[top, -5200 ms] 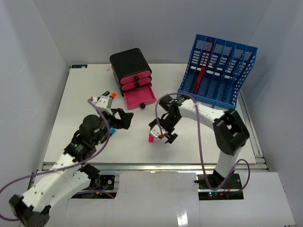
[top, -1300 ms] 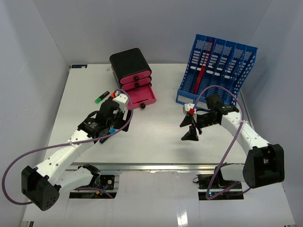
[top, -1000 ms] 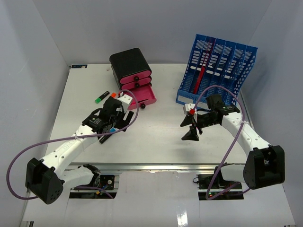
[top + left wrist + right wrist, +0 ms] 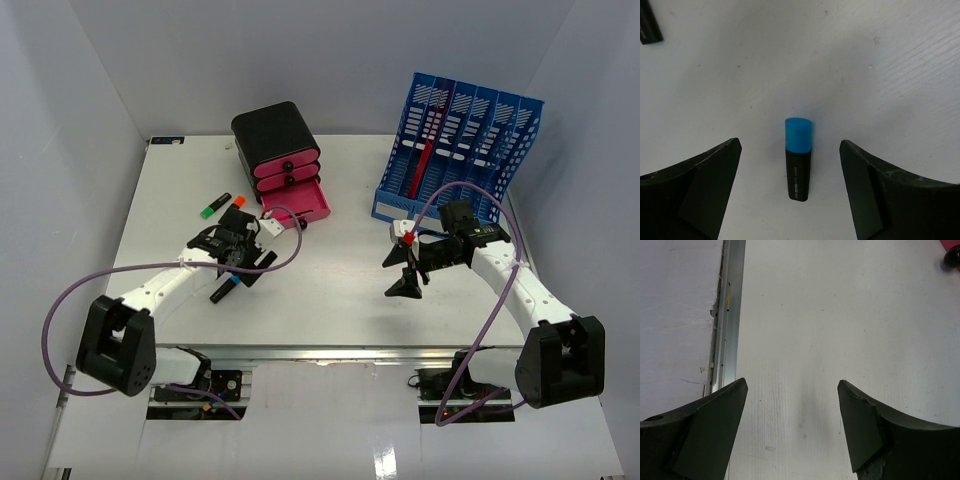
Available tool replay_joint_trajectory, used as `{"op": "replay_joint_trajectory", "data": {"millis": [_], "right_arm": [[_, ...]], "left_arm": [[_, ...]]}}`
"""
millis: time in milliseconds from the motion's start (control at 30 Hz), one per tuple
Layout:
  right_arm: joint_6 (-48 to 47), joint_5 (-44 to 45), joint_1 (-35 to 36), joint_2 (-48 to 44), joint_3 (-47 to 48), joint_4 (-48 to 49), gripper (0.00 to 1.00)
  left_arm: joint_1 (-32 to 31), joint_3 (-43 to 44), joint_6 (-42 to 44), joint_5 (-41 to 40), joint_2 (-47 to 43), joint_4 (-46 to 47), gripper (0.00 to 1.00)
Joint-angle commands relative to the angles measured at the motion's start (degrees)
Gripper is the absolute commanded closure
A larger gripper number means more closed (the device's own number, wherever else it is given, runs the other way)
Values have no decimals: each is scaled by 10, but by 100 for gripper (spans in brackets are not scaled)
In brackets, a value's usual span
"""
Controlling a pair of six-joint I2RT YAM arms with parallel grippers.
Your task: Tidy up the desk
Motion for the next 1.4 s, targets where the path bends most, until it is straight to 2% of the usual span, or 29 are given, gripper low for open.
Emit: {"op": "replay_joint_trajectory", "data": {"millis": [0, 267, 533, 733, 1033, 1367], "right_arm": [[-11, -18, -3, -4, -4, -9, 20], [-10, -24, -4, -1, -4, -12, 20], [-12, -23, -6, -6, -5, -12, 20], [-15, -20, -7, -16, -4, -12, 20], [-16, -23, -8, -34, -5, -12, 20], [-19, -30, -11, -34, -6, -16, 20]], "left_arm": [[47, 24, 1, 100, 34, 11, 10], [74, 17, -10, 135, 82, 9, 12], [84, -2, -29, 130, 71, 11, 17], [86, 7, -41, 107, 83, -8, 39], [87, -15, -55, 99, 74, -10, 36], [86, -12, -89, 104, 123, -16, 48]]}}
